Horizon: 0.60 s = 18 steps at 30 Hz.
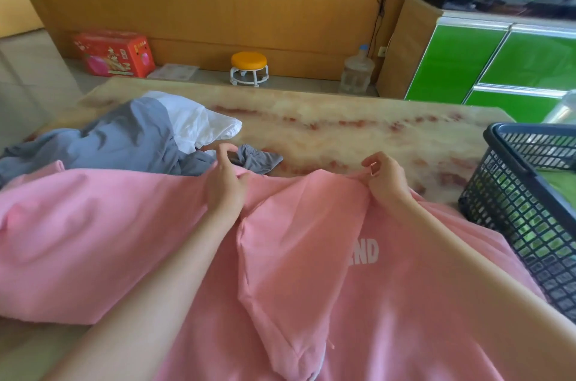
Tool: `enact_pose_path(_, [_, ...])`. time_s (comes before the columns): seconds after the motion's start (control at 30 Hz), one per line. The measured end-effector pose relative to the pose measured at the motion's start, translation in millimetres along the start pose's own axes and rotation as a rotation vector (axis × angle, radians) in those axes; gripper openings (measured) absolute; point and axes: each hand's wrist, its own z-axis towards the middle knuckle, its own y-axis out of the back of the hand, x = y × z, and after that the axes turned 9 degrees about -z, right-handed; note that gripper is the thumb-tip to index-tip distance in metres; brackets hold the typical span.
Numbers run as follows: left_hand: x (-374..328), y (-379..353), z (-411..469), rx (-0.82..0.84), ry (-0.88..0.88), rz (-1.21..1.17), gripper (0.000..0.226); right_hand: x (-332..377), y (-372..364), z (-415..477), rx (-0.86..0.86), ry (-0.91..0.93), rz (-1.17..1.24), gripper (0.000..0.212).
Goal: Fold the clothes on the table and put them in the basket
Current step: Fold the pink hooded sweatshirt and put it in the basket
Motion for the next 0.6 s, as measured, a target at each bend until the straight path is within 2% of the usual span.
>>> enact_pose_path(0.07, [13.5, -5.5, 2.6, 0.042, -0.024, 0.068, 0.015, -4.6, -7.3, 2.9, 0.005, 0.040, -0.105, 0.020])
enact_pose_path(0.13, [20.8, -8.1, -1.2, 0.084, -0.052, 0.186, 0.015, -4.0, -19.0, -4.5, -0.005, 0.081, -0.298, 0.025])
enact_pose_path(0.2, [19.8, -6.2, -7.1, 0.070, -0.150, 0.229, 0.019, 4.2, -19.8, -12.6, -0.076, 0.115, -0.444, 0.033])
enact_pose_path(0.27, [15.7, 4.0, -17.2, 0.026, -0.200, 0.195, 0.021, 13.2, -9.8, -26.0, -0.093, 0.123, -0.475, 0.037])
enact_pose_path(0.33, [10.8, 14.1, -34.4, 0.026, -0.252, 0.177, 0.019, 16.3, -1.5, -49.7, -0.085, 0.225, -0.444, 0.039])
enact_pose_path(0.4, [3.3, 22.5, -57.8, 0.137, -0.306, 0.088, 0.035, 21.1, 3.1, -86.0, -0.015, 0.395, -0.351, 0.045])
enact_pose_path(0.47, [-3.7, 28.0, -81.8, 0.372, -0.349, 0.034, 0.065, 25.4, 3.9, -126.0, 0.230, 0.544, -0.320, 0.072])
enact_pose_path(0.53, [3.4, 29.9, -99.5, 0.592, -0.391, 0.186, 0.097, 17.3, -3.0, -160.9, 0.465, 0.628, -0.439, 0.085])
enact_pose_path(0.6, [24.0, 32.8, -110.7, 0.711, -0.442, 0.452, 0.111, -0.6, -11.9, -183.5, 0.457, 0.696, -0.529, 0.086])
